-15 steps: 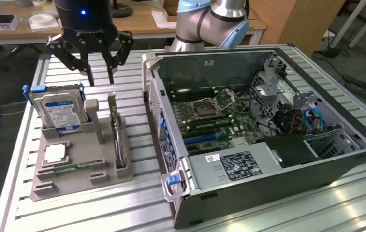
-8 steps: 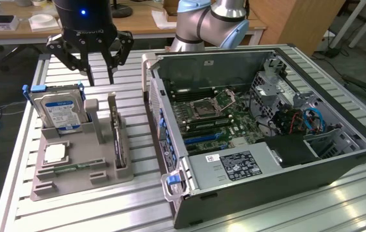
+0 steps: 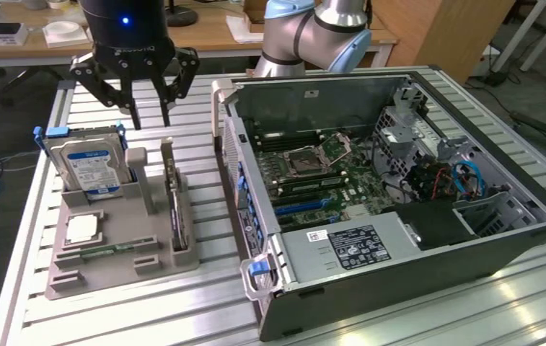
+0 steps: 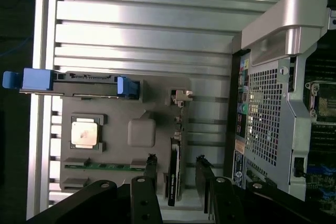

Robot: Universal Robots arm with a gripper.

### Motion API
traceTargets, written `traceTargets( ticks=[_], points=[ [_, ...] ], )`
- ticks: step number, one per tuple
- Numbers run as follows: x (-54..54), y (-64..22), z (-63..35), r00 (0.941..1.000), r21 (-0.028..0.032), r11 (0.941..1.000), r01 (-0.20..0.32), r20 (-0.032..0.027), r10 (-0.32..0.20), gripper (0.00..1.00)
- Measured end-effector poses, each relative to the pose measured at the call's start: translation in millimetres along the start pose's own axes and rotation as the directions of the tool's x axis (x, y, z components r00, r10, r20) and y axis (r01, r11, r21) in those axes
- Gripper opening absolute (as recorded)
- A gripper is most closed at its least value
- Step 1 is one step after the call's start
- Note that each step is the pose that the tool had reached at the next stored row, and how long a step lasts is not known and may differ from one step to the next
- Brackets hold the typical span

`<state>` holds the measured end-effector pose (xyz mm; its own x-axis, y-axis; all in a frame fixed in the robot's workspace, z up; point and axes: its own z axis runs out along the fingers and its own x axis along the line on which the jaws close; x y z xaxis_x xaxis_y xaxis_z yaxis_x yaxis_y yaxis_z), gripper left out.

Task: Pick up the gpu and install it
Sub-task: 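Pick up the gpu and move the gpu toward the slot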

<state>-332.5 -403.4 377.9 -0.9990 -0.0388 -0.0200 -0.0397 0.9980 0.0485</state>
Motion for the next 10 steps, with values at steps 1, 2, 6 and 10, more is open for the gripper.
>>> traceTargets(
  ticks=[1,2,6,10],
  points=[
    [0.0,0.0,0.4,1.0,0.0,1.0,0.002,-0.0001,-0.002,0.43],
    [0.0,-0.1,0.8,1.0,0.0,1.0,0.004,-0.0002,-0.004,0.43],
    [0.0,-0.8,2.1,0.9999,-0.0002,0.9999,0.012,-0.0006,-0.012,0.43],
    [0.1,-1.3,3.2,0.9998,-0.0003,0.9998,0.02,-0.0011,-0.02,0.43]
  ],
)
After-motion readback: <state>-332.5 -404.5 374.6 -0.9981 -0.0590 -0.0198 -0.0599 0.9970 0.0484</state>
